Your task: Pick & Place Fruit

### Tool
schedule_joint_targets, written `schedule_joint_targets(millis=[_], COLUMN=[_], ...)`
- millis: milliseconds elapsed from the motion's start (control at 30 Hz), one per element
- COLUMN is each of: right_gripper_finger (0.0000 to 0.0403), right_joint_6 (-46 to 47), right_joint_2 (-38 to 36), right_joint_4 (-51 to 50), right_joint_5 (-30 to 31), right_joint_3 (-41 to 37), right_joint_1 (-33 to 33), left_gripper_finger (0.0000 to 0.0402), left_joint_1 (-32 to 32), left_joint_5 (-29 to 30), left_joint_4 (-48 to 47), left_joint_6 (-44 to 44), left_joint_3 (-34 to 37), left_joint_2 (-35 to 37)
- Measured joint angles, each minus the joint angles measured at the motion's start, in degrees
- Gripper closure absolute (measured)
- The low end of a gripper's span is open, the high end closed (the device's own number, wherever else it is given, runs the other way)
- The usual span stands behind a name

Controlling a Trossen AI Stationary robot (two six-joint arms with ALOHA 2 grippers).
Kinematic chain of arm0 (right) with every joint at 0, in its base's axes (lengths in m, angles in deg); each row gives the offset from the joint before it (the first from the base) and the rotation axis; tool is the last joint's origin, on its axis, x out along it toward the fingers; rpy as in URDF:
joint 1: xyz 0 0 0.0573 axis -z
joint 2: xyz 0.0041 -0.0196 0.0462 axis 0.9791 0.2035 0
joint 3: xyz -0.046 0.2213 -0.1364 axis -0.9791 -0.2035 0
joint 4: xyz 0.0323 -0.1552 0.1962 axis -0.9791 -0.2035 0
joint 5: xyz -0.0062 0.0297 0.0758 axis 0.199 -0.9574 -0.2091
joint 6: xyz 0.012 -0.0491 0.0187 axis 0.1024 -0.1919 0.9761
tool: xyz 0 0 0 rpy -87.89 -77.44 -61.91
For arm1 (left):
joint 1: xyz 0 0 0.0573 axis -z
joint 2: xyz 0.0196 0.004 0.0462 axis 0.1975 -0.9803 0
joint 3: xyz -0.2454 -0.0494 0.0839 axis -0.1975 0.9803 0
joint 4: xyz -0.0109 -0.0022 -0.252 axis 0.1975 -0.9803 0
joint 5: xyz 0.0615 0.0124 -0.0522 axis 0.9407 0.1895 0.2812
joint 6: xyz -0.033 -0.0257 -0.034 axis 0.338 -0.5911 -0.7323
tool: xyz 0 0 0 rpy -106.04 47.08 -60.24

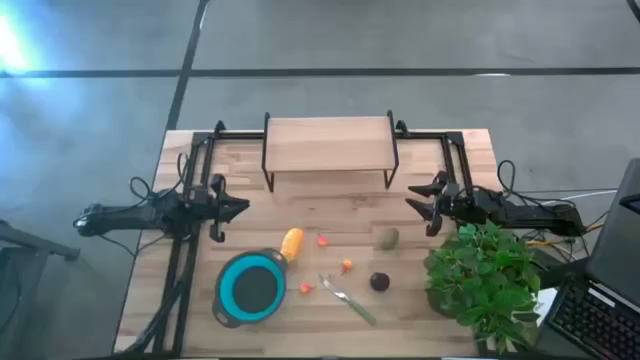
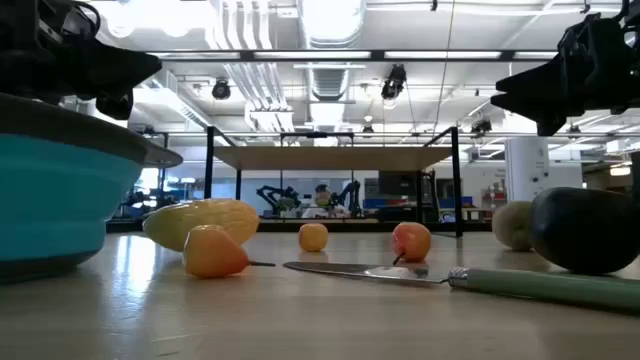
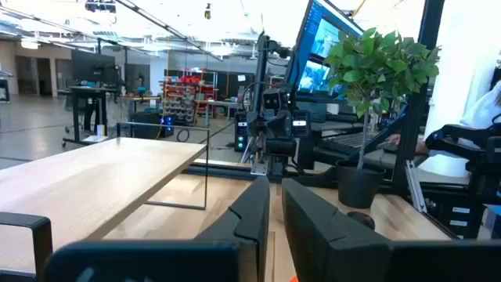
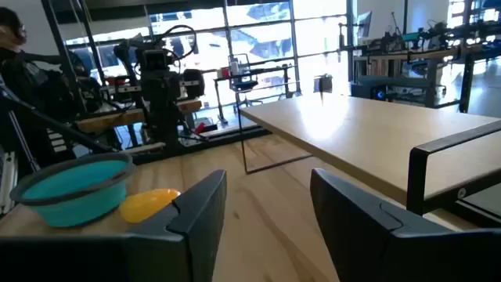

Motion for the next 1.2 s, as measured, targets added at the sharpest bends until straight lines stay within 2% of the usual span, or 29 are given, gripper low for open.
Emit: schedule_joint_targets(millis=[400, 1200], right_gripper_finger=[0.0204, 0.0274], right_joint_6=[0.0, 0.0], right_joint_2=[0.0, -0.02], right_joint_4=[0.0, 0.0], right_joint_5=[0.0, 0.01], right_joint_3=[0.0, 0.0], right_joint_1=[0.0, 0.0], left_gripper_finger=[0.0358, 0.0358], left_joint_1=[0.04, -0.02], left_joint_5=[0.0, 0.0], left_joint_4=[0.0, 0.0], left_joint_6=[0.0, 0.0], left_joint_3=[0.0, 0.0], left_joint_2=[-0.01, -0.01])
